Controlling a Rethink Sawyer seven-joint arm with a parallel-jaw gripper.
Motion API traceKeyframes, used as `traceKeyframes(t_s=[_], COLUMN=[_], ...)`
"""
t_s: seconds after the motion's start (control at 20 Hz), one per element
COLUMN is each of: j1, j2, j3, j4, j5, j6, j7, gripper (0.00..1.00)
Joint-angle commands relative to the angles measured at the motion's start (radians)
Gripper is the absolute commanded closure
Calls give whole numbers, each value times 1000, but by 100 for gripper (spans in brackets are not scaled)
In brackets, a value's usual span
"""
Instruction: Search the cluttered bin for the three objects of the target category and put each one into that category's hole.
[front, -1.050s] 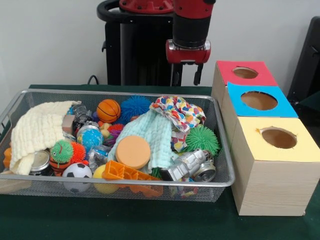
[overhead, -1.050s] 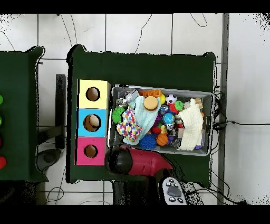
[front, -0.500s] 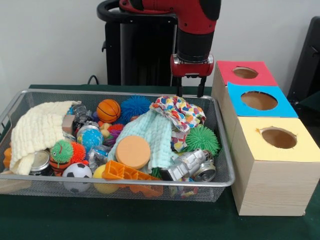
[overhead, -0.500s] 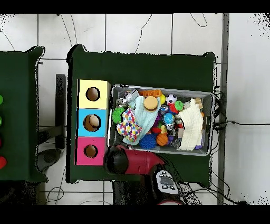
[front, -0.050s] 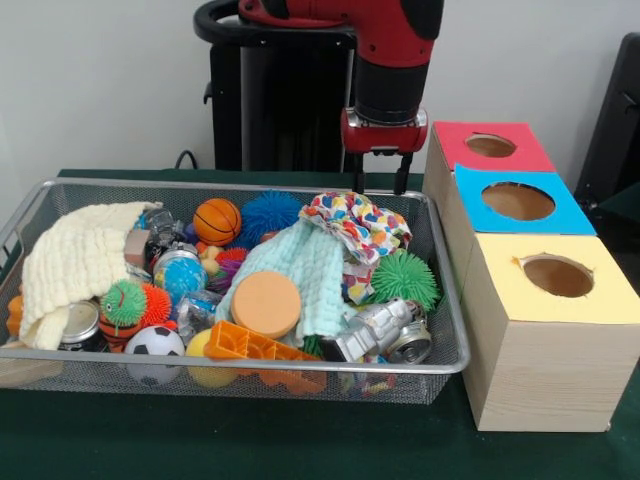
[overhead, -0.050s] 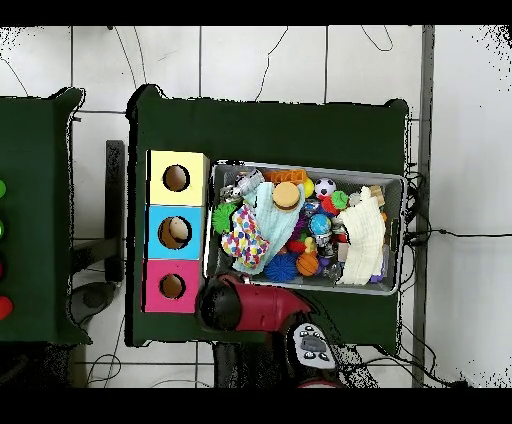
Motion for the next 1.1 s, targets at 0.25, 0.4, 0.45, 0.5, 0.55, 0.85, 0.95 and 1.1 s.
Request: traceKeyframes(t_s=[0.25,0.4,0.45,0.5,0.55,0.85,0.95,1.1], j1=[4,2,3,1,-2,-25,-31,-45], j2=[28,-4,-8,-6,-6,-32,-34,-34], j3=[-53,-49,-50,-51,-50,-36,-29,-7], j4=[-124,-131,-134,-140,-144,-166,-167,-156], j5=[-13,-2,0,0,-1,-10,-5,11], j6=[-103,-36,-26,-20,-16,61,62,18], j7=[155,142,140,136,131,86,90,118], gripper=[0,0,0,0,0,0,0,0])
